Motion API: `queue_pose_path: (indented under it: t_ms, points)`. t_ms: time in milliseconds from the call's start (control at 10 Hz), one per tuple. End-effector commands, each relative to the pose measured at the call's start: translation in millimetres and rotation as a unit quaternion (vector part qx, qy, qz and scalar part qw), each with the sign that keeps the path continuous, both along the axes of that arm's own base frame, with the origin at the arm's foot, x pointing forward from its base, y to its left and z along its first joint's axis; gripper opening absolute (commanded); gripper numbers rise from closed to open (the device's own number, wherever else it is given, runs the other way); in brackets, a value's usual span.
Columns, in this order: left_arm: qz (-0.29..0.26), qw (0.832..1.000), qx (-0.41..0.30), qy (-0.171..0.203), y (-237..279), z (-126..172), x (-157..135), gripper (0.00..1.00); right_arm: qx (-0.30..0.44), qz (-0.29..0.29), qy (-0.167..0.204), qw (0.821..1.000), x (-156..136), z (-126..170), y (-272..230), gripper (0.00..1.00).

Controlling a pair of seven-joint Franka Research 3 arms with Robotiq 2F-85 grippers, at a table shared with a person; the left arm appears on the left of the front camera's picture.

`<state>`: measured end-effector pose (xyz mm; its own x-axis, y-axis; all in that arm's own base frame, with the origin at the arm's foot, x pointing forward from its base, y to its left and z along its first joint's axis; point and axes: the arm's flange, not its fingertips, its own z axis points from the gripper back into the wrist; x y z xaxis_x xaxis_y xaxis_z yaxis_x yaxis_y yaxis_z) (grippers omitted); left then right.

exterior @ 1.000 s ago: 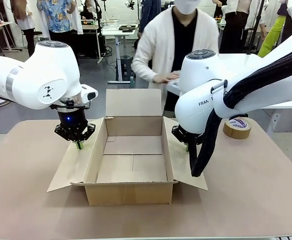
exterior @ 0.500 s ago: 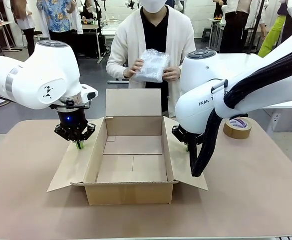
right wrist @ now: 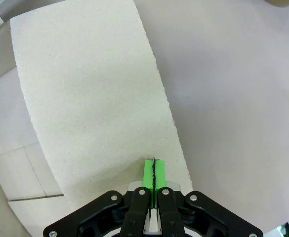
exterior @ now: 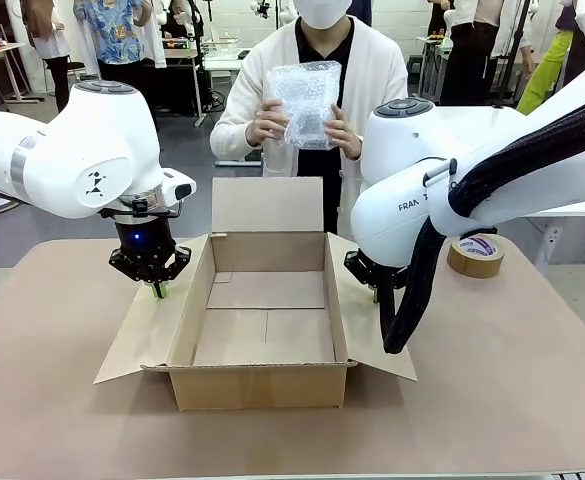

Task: Wrap the clocks to prevent damage.
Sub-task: Once the human has placed the objects inside and stepped back, release both hands from the side flaps of the Package Box.

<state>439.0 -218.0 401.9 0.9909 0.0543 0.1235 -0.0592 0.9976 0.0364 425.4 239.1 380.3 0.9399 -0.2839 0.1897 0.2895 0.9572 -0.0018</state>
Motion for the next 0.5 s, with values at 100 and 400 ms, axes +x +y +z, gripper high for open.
queue_pose_path:
  t_ms: [100,400]
  points:
    - [-0.001,1.0,0.004,0.003,0.4,-0.7,0.3,0.0,-0.002,0.0,0.0,1.0,-0.1,-0.5,-0.2,0.01]
    - [-0.001,1.0,0.004,0.003,0.4,-0.7,0.3,0.0,-0.002,0.0,0.0,1.0,-0.1,-0.5,-0.2,0.01]
